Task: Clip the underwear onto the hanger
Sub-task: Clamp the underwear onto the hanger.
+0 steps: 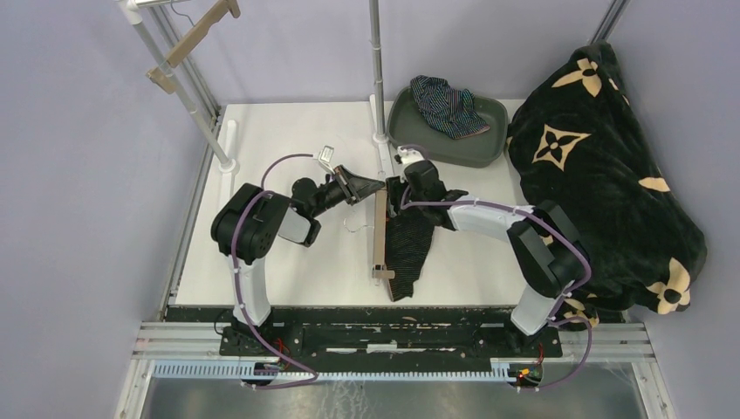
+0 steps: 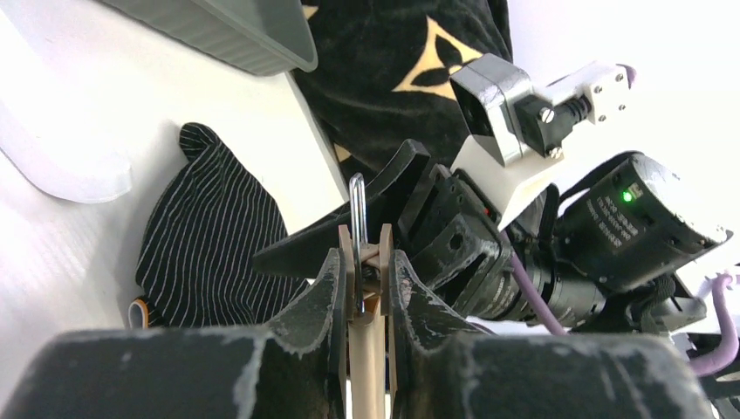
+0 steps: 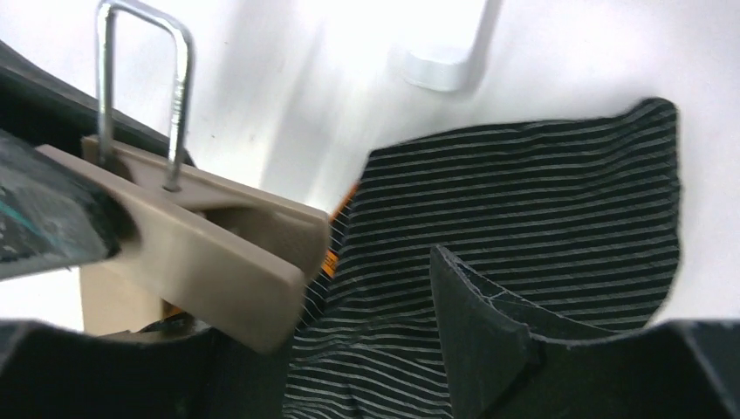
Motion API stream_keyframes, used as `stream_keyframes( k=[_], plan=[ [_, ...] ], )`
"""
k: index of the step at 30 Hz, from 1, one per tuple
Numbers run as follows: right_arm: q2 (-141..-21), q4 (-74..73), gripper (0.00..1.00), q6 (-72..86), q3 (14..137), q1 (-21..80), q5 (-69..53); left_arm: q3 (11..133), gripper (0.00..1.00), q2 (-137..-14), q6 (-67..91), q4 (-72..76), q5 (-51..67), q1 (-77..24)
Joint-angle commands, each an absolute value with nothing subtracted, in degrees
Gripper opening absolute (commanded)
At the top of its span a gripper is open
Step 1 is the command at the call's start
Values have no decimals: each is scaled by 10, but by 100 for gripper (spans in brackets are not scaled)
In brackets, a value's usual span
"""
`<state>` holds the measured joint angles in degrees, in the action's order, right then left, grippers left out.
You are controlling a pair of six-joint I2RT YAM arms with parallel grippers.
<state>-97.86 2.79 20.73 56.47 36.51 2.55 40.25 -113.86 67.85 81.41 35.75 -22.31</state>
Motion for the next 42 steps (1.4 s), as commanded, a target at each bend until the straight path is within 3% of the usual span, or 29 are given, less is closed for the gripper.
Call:
stream_keyframes(
  k=[1, 12, 14, 18, 21, 30, 35, 38, 42],
  plan=[
    [-1015, 74, 62, 200, 605, 382, 51, 397, 3, -1141, 709, 871, 347, -215],
    [-1063, 91, 51, 206, 611, 386, 91, 392, 3, -1152, 725, 891, 353, -204],
    [-1068, 86, 44, 208, 615, 385, 101, 391, 3, -1153, 726, 892, 353, -202],
    [-1069, 73, 9, 208, 619, 385, 129, 387, 3, -1152, 727, 894, 354, -197],
    [-1056, 76, 2, 213, 607, 384, 154, 384, 3, -1152, 726, 896, 355, -193],
    [-916, 112, 0, 291, 497, 340, 236, 376, 3, -1156, 726, 901, 362, -186],
    [-855, -9, 0, 340, 496, 333, 312, 379, 3, -1164, 723, 901, 367, -187],
    [-854, -121, 10, 375, 518, 332, 311, 386, 3, -1172, 723, 900, 373, -187],
    [-847, -153, 22, 381, 513, 332, 317, 391, 3, -1181, 721, 898, 378, -187]
  ],
)
